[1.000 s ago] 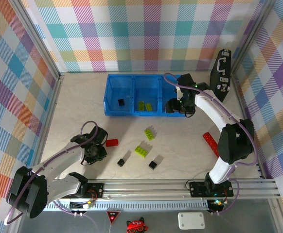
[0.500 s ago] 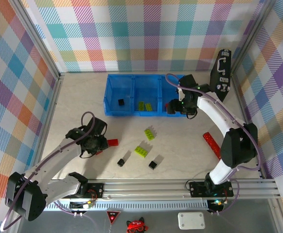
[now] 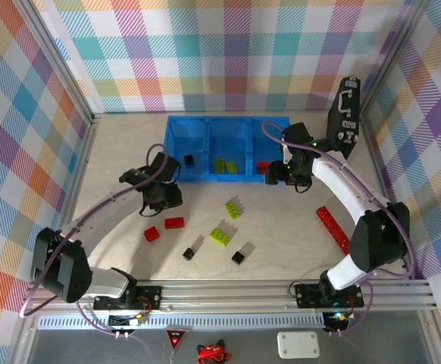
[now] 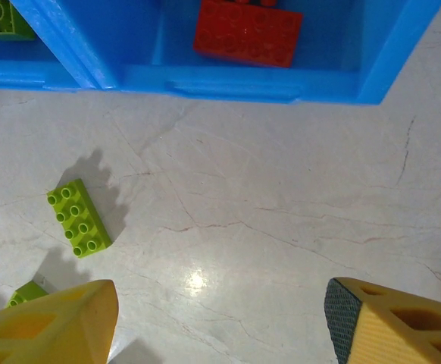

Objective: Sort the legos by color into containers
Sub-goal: Place the lego in the container.

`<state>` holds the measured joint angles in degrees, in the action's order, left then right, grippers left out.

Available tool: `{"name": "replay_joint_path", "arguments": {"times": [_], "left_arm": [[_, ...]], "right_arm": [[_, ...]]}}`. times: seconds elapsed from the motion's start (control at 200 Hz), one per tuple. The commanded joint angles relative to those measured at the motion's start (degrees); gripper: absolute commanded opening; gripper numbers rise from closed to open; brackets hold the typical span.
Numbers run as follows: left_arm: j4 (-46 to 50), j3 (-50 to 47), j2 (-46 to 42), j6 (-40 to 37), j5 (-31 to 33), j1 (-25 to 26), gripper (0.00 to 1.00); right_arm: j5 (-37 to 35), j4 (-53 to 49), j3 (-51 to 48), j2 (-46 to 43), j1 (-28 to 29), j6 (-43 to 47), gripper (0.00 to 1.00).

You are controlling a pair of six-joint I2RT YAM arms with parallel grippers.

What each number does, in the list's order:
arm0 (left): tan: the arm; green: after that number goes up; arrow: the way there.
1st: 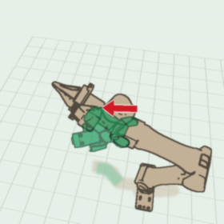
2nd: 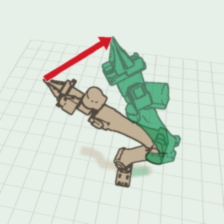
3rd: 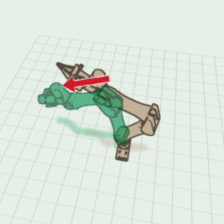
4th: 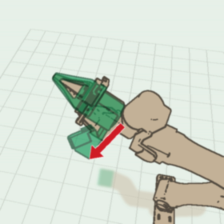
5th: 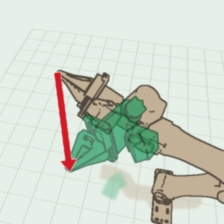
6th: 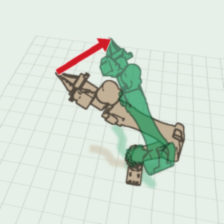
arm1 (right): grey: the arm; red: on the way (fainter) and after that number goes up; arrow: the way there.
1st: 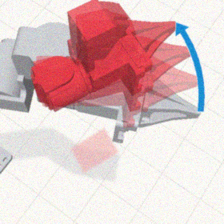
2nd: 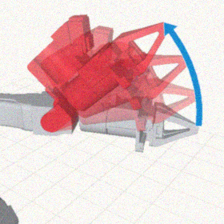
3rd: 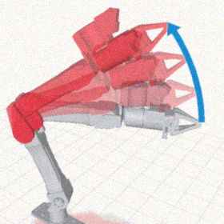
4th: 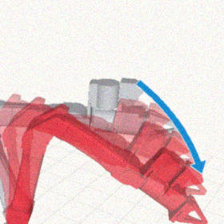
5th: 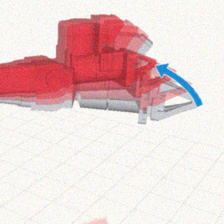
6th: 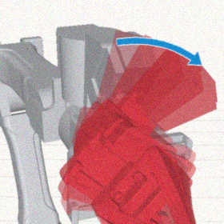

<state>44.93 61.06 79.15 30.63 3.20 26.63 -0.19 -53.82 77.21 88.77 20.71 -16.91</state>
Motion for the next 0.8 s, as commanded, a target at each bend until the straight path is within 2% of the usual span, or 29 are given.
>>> {"name": "replay_joint_path", "arguments": {"times": [0.0,0.33,0.525,0.795], "left_arm": [[-2.3,4.6,3.5,-4.4,-1.1,-1.3,0.32],[-2.2,19.2,15.4,-10.6,-2.1,-5.7,0.31],[-1.2,27.0,22.3,-14.6,2.0,-7.1,0.31],[-0.7,35.5,32.1,-17.3,4.6,-7.6,0.31]], "right_arm": [[-1.4,-1.2,-1.3,-2.7,0.2,-1.5,0.73],[-2.4,-2.1,-3.7,-5.4,0.3,-2.5,0.73],[-2.9,-3.0,-3.8,-5.9,0.2,-2.5,0.73],[-3.2,-3.6,-3.8,-6.2,0.3,-2.4,0.73]]}}
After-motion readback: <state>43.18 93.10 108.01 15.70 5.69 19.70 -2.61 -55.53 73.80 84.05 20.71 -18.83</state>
